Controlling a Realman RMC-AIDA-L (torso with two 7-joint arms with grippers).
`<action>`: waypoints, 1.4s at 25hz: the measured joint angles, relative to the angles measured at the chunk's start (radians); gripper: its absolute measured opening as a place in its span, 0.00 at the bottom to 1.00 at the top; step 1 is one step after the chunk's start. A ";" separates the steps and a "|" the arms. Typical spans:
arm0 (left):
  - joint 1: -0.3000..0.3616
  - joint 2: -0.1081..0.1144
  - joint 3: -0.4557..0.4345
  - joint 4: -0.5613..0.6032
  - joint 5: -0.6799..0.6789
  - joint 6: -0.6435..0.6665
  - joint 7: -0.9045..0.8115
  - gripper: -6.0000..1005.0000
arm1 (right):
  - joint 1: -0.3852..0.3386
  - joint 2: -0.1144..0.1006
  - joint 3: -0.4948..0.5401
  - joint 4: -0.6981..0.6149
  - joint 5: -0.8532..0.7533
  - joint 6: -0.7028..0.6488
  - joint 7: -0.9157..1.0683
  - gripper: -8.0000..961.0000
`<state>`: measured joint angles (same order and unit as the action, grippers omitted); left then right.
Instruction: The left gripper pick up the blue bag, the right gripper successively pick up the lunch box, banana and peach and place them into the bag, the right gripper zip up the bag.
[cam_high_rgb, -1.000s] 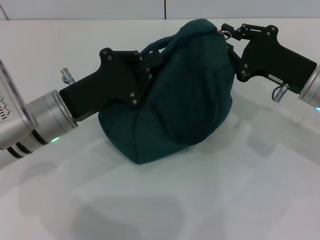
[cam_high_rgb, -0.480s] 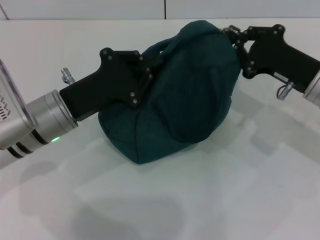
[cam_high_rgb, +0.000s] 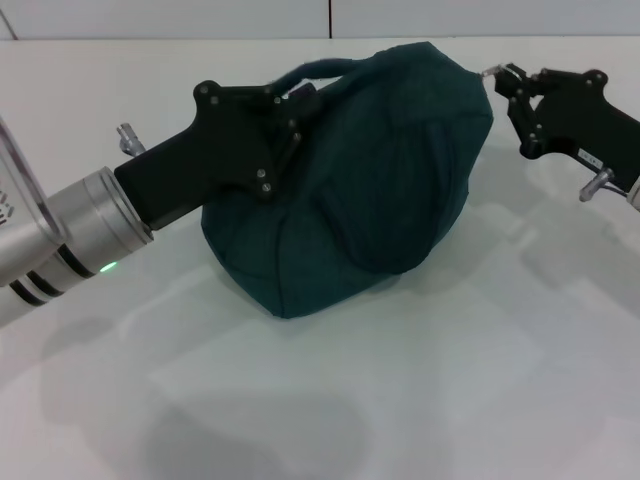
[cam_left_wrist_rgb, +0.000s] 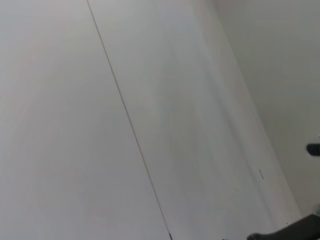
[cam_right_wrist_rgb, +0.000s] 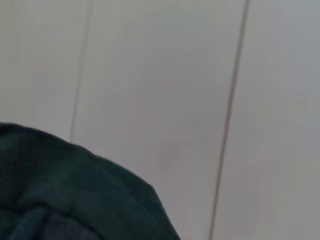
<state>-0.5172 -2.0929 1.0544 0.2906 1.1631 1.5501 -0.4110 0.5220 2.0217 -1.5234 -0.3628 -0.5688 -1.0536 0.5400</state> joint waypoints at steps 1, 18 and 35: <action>-0.001 0.000 -0.001 0.000 0.000 -0.001 0.000 0.07 | 0.000 -0.001 0.000 0.003 0.000 0.009 0.011 0.04; 0.013 -0.006 0.001 -0.036 -0.057 0.080 -0.002 0.07 | -0.015 -0.011 -0.003 0.013 -0.007 -0.042 0.157 0.09; 0.032 -0.008 0.004 -0.064 -0.095 0.126 -0.014 0.74 | -0.061 -0.082 -0.001 -0.050 -0.188 -0.005 0.414 0.74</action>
<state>-0.4850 -2.1007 1.0584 0.2270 1.0685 1.6759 -0.4249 0.4607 1.9402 -1.5240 -0.4124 -0.7572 -1.0588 0.9540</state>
